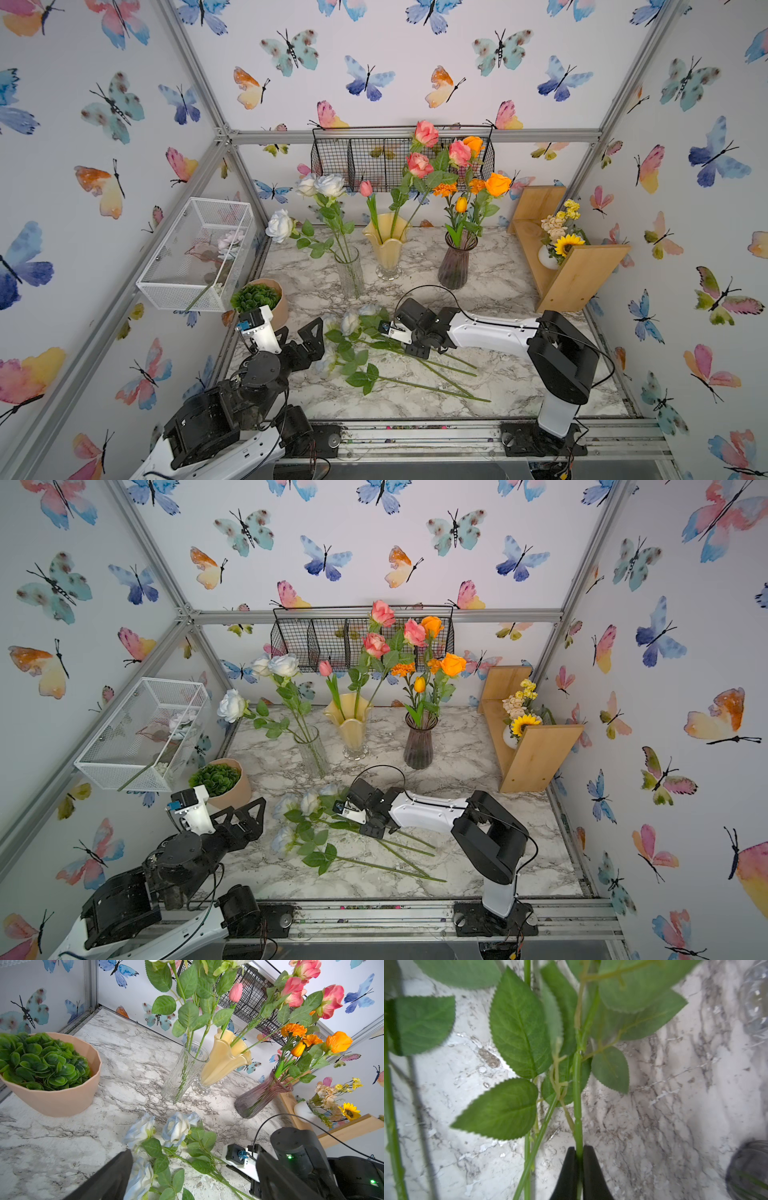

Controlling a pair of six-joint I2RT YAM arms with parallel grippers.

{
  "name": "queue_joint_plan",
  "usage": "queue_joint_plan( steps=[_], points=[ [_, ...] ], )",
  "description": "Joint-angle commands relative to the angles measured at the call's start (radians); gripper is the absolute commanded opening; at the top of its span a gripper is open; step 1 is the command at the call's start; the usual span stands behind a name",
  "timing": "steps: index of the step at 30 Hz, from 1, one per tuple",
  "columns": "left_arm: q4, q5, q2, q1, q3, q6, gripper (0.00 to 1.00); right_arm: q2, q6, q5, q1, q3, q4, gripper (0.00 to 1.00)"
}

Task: Arrange the flowers in different vases according to their colors
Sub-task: Pick up the flower at the center of the board.

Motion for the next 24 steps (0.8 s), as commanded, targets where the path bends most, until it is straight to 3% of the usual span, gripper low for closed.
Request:
queue_joint_plan(
  steps=[1,10,16,24],
  points=[
    [-0.01,-0.049,-0.01,0.001,0.002,-0.003,0.99,-0.072,-0.029,0.054,-0.001,0.004,0.049,0.02],
    [-0.014,-0.052,-0.012,0.0,0.003,-0.008,0.99,-0.228,0.005,0.052,-0.01,-0.033,0.161,0.02],
    [-0.017,-0.057,-0.028,0.0,0.005,-0.013,0.99,-0.326,0.113,0.056,-0.036,-0.057,0.373,0.02],
    [-0.025,-0.068,-0.059,0.0,0.006,-0.025,0.99,-0.349,0.267,0.077,-0.039,0.022,0.65,0.02]
  ],
)
